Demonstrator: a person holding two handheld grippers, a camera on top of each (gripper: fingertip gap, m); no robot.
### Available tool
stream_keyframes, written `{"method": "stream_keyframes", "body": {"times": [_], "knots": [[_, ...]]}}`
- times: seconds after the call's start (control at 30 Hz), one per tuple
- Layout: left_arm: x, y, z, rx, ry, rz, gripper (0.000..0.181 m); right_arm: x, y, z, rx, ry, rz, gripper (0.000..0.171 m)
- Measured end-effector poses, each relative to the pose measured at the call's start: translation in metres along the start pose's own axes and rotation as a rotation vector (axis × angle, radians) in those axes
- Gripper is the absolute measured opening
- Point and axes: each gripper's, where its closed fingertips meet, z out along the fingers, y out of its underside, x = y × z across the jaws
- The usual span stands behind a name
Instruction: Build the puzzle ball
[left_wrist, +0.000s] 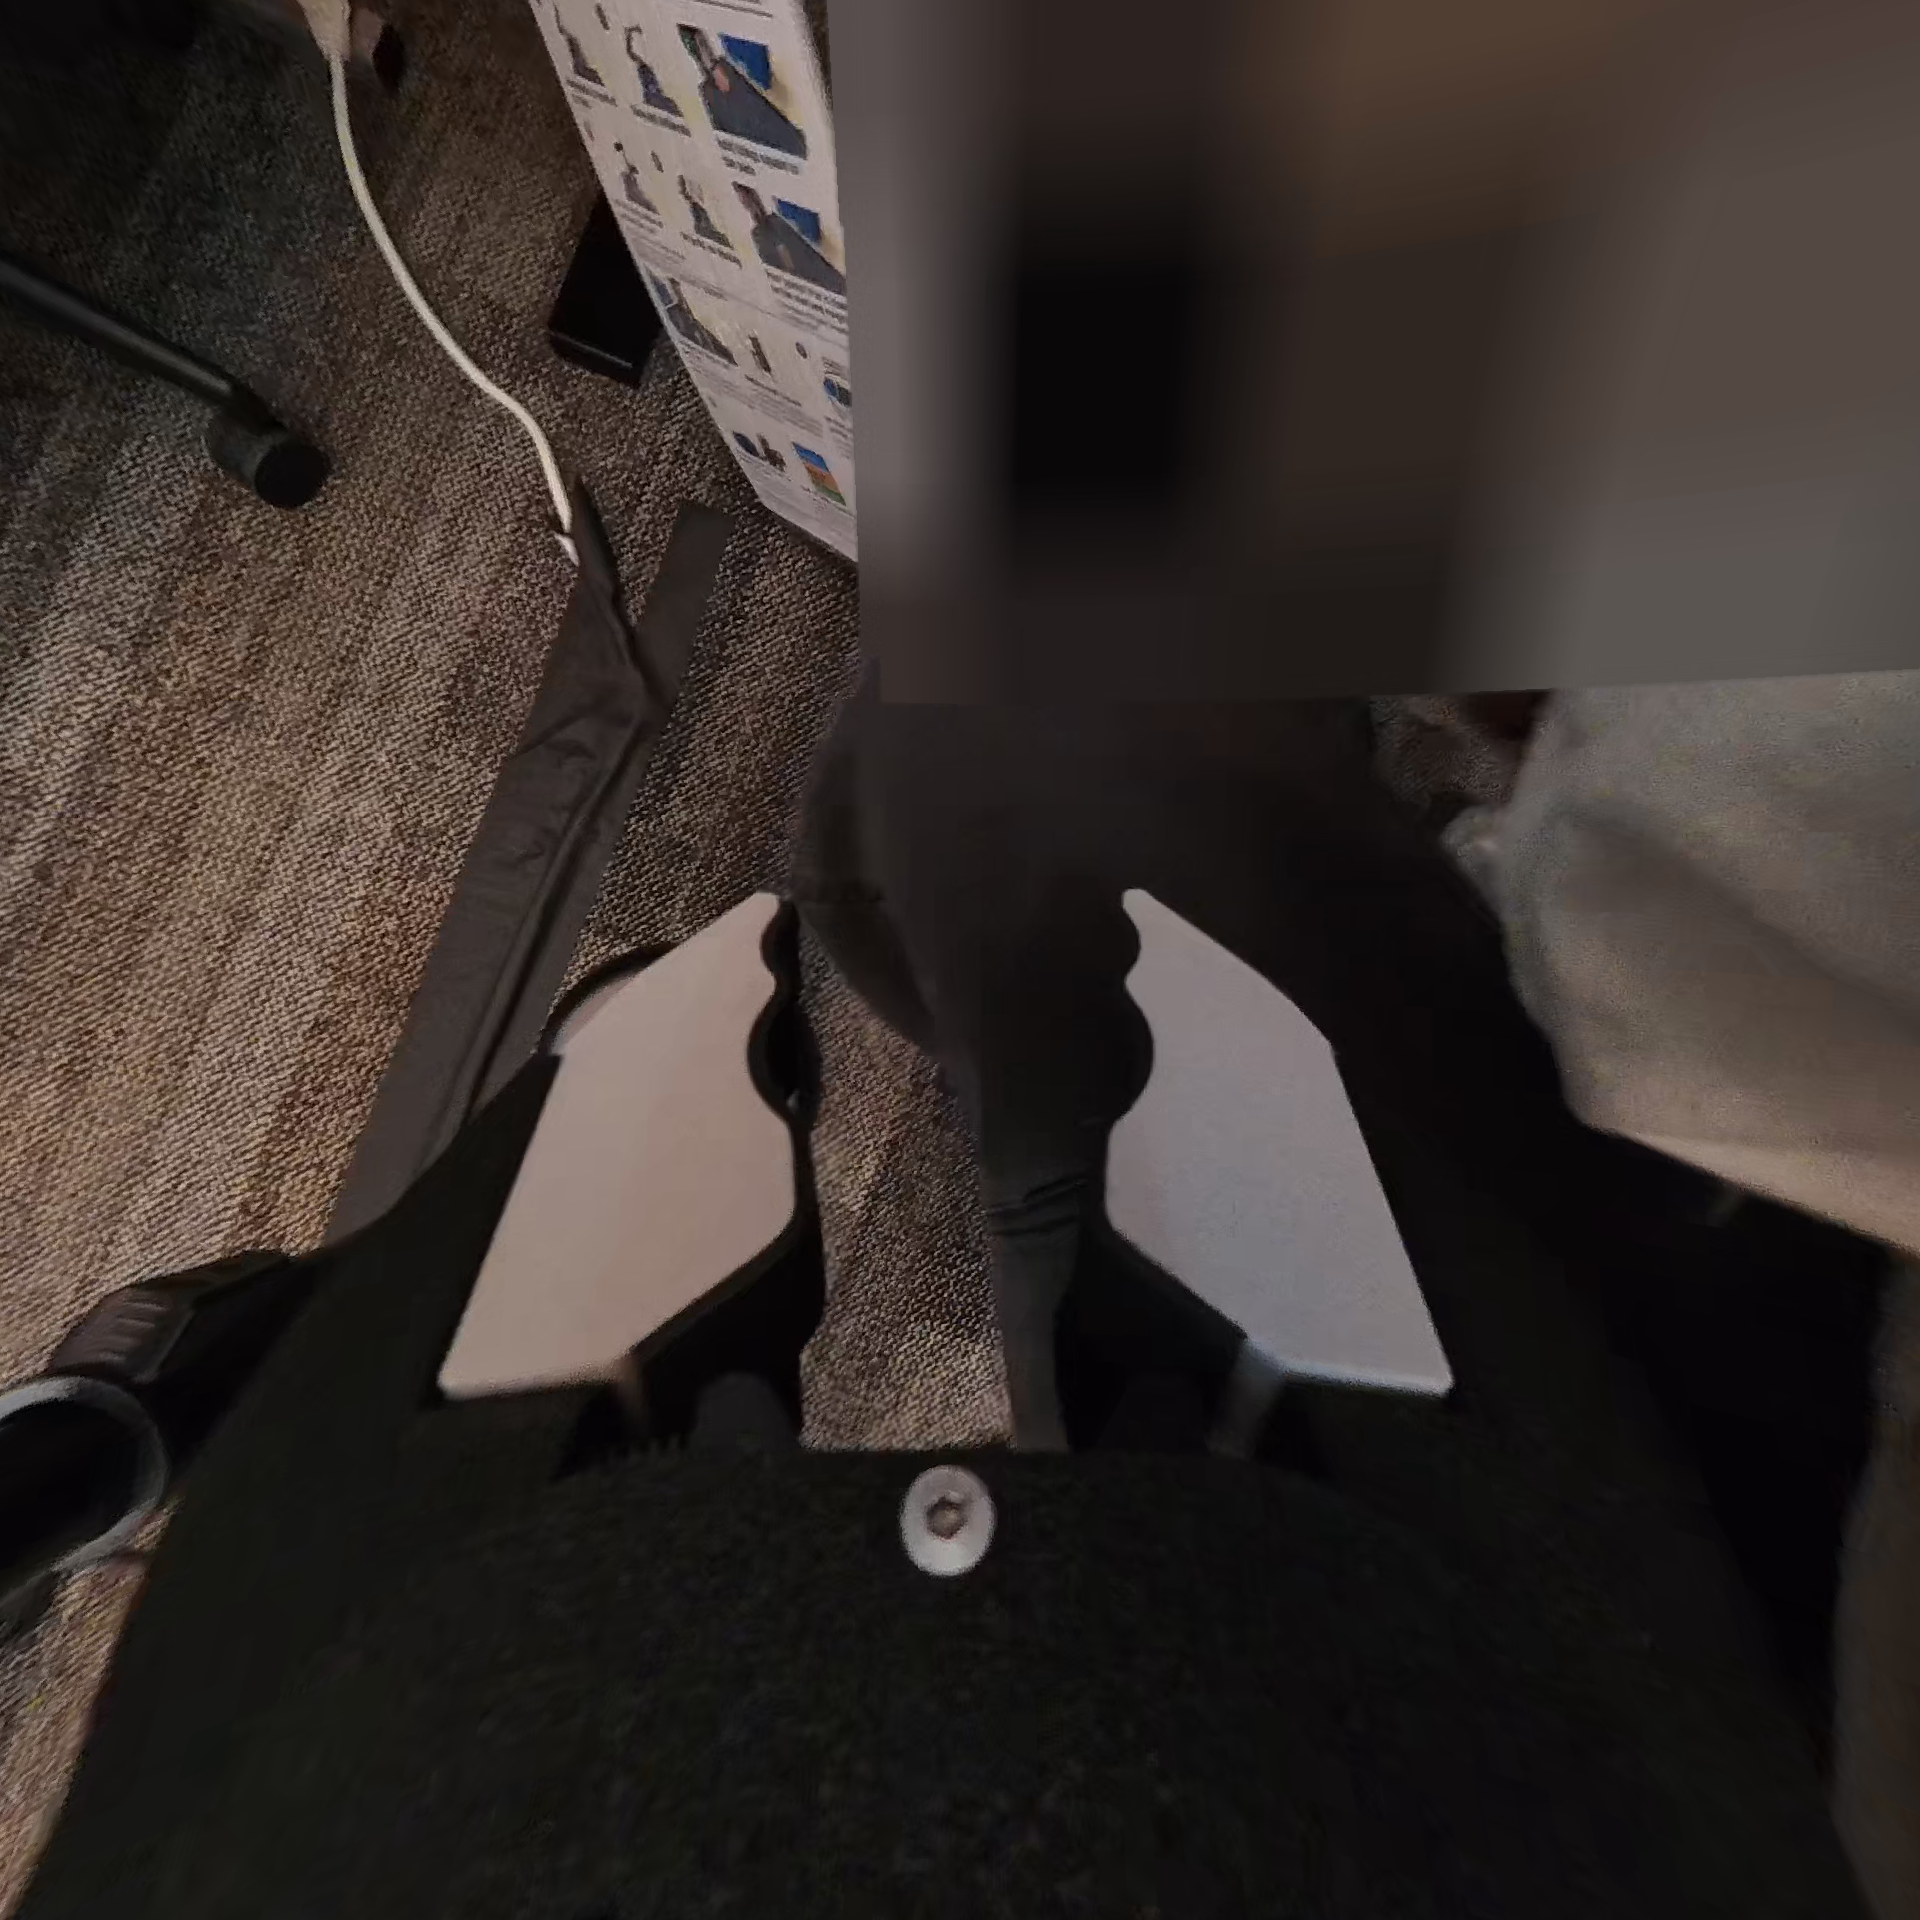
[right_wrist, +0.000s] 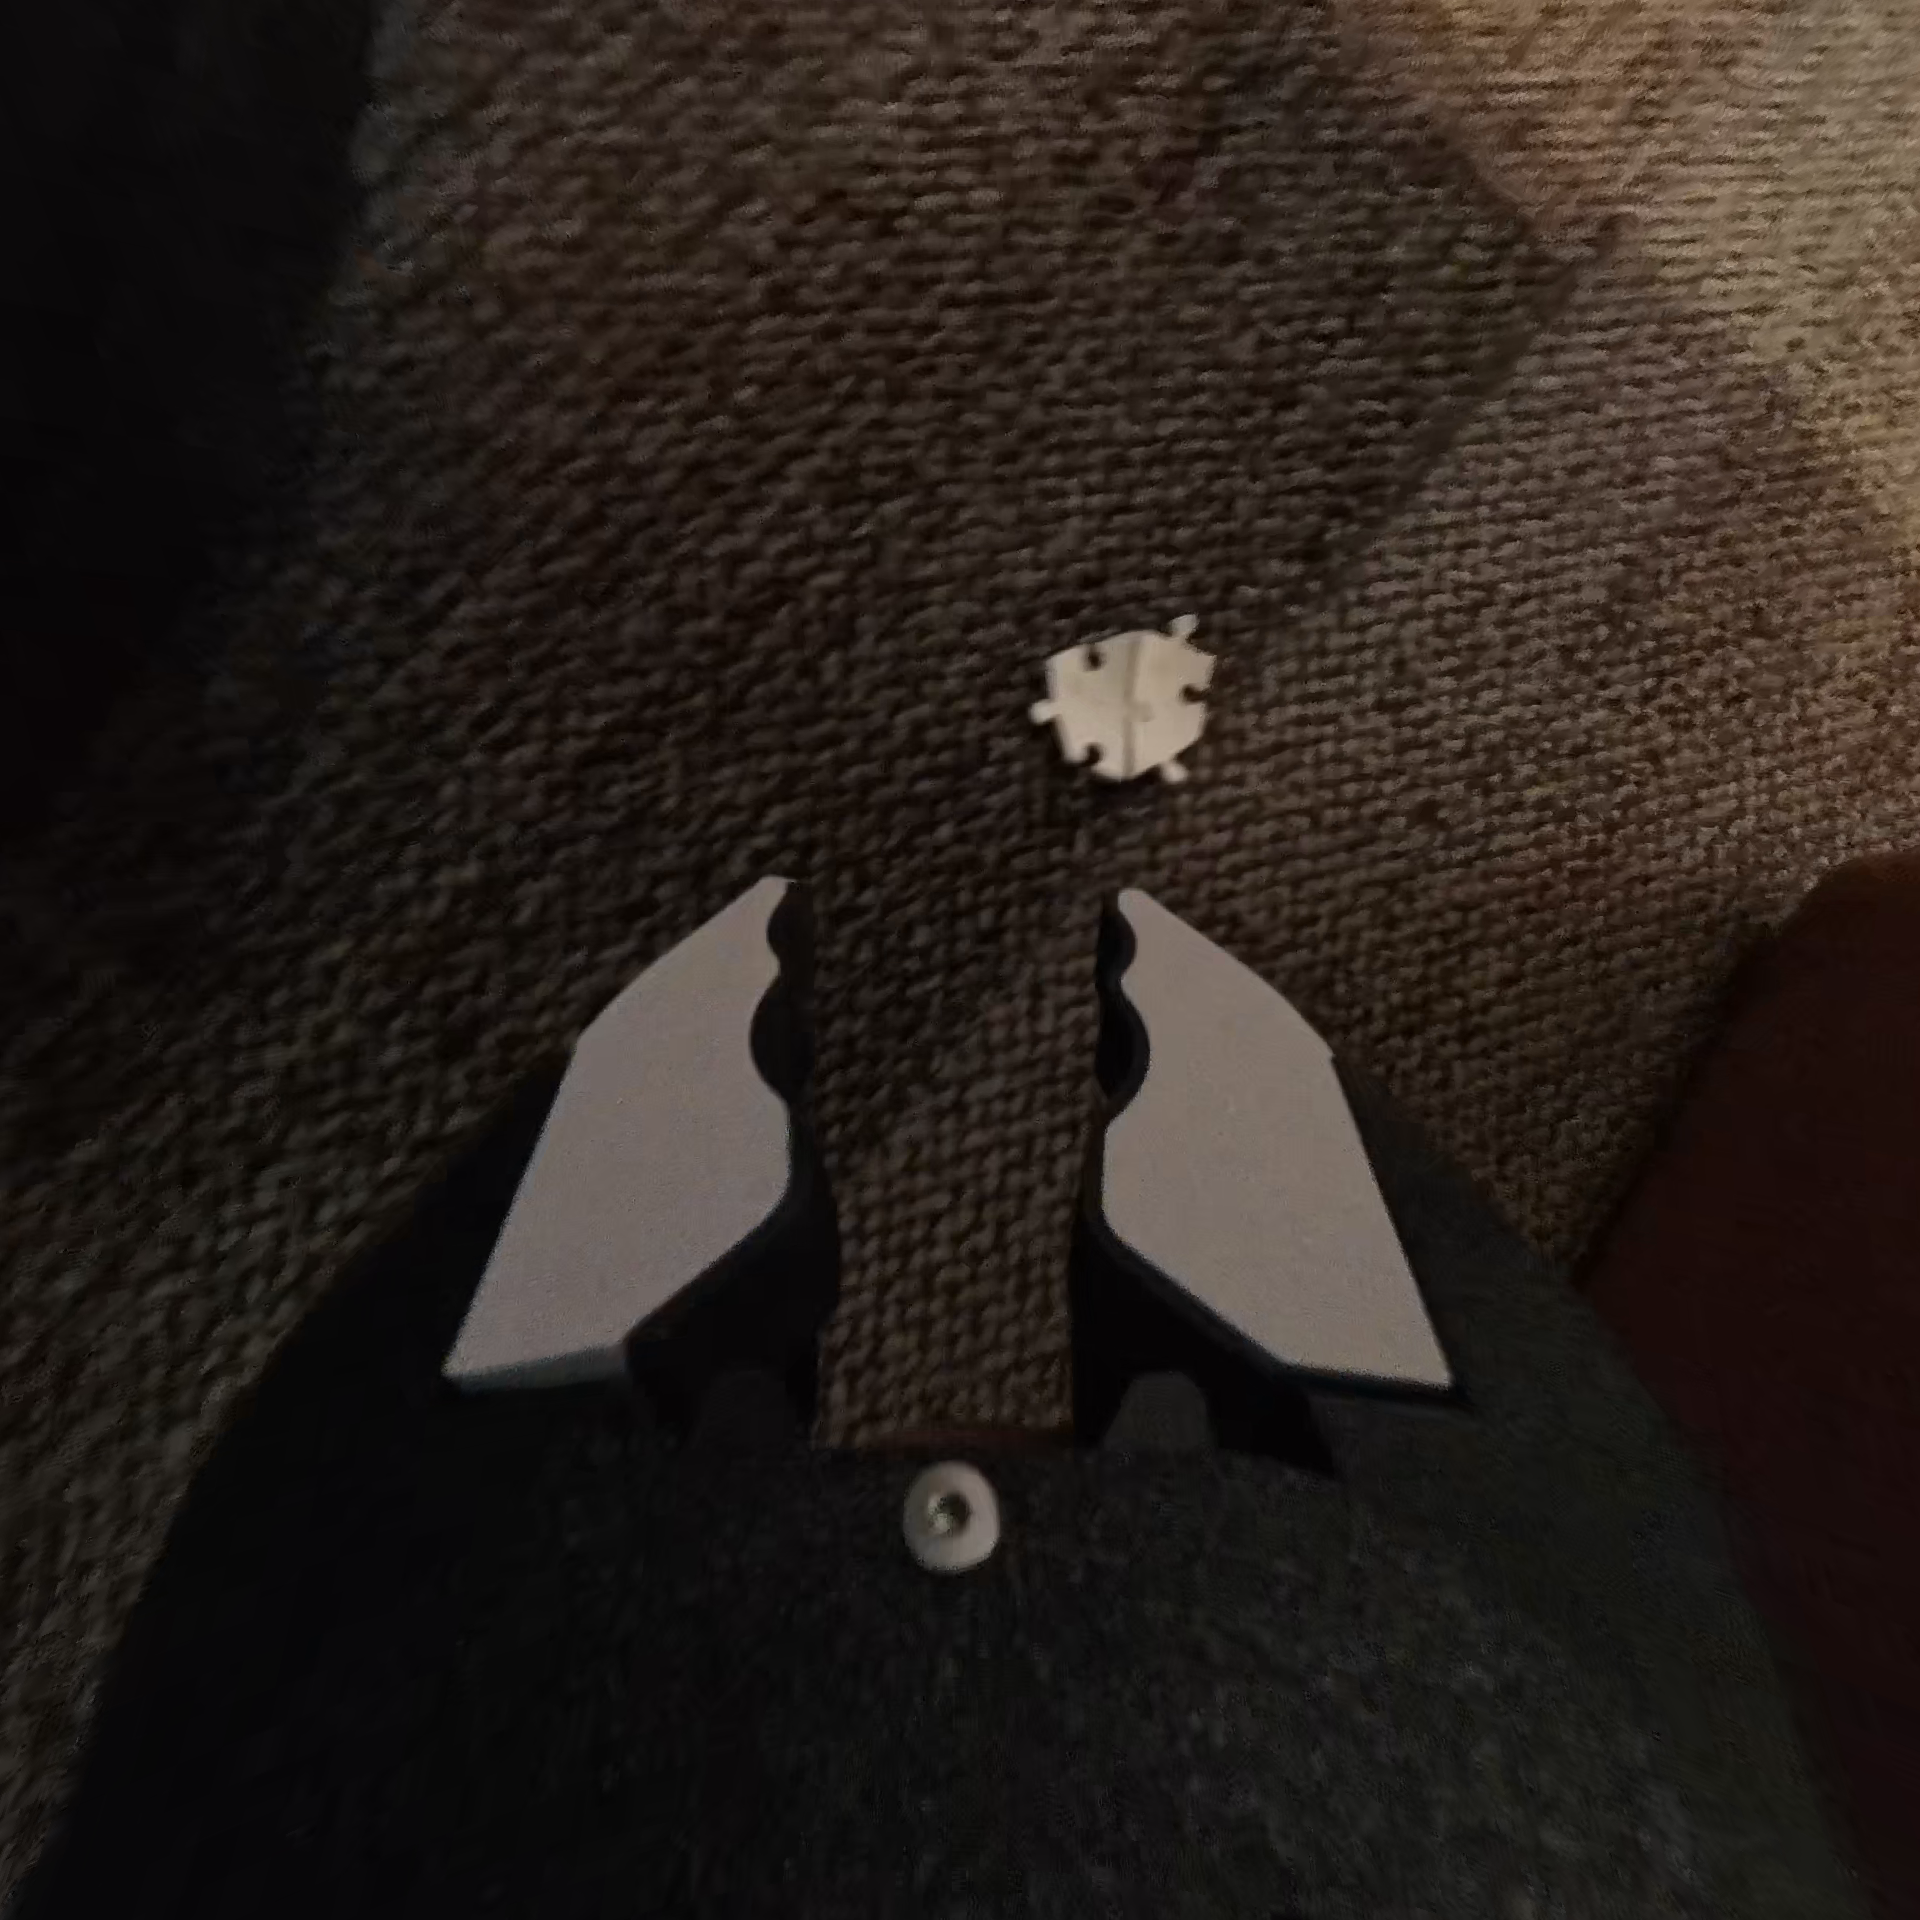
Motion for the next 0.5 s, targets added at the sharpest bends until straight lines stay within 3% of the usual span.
{"method": "stream_keyframes", "body": {"times": [0.07, 0.17, 0.23, 0.3, 0.37, 0.43, 0.5], "knots": [[-0.006, 0.004, 0.003, -0.030, -0.040, 0.013, 0.058, 0.027, -0.003, 0.016, 0.034, 0.022, 0.125, 0.047], [0.001, 0.001, 0.002, -0.003, 0.004, 0.013, 0.061, 0.036, 0.011, 0.039, 0.025, -0.089, 0.348, 0.037], [-0.001, 0.005, 0.002, -0.001, 0.011, 0.017, 0.060, 0.054, 0.004, 0.048, 0.055, -0.044, 0.420, 0.033], [-0.005, 0.007, 0.003, -0.002, -0.003, 0.019, 0.060, 0.067, -0.009, 0.058, 0.068, 0.029, 0.384, 0.012], [-0.007, 0.010, 0.007, -0.017, 0.004, 0.009, 0.060, 0.064, -0.025, 0.068, 0.057, 0.049, 0.235, 0.003], [-0.009, 0.013, 0.011, -0.038, 0.008, -0.001, 0.061, 0.073, -0.037, 0.075, 0.054, 0.152, 0.074, 0.000], [-0.012, 0.015, 0.013, -0.050, 0.003, -0.009, 0.061, 0.059, -0.029, 0.095, -0.032, 0.060, 0.049, 0.000]]}}
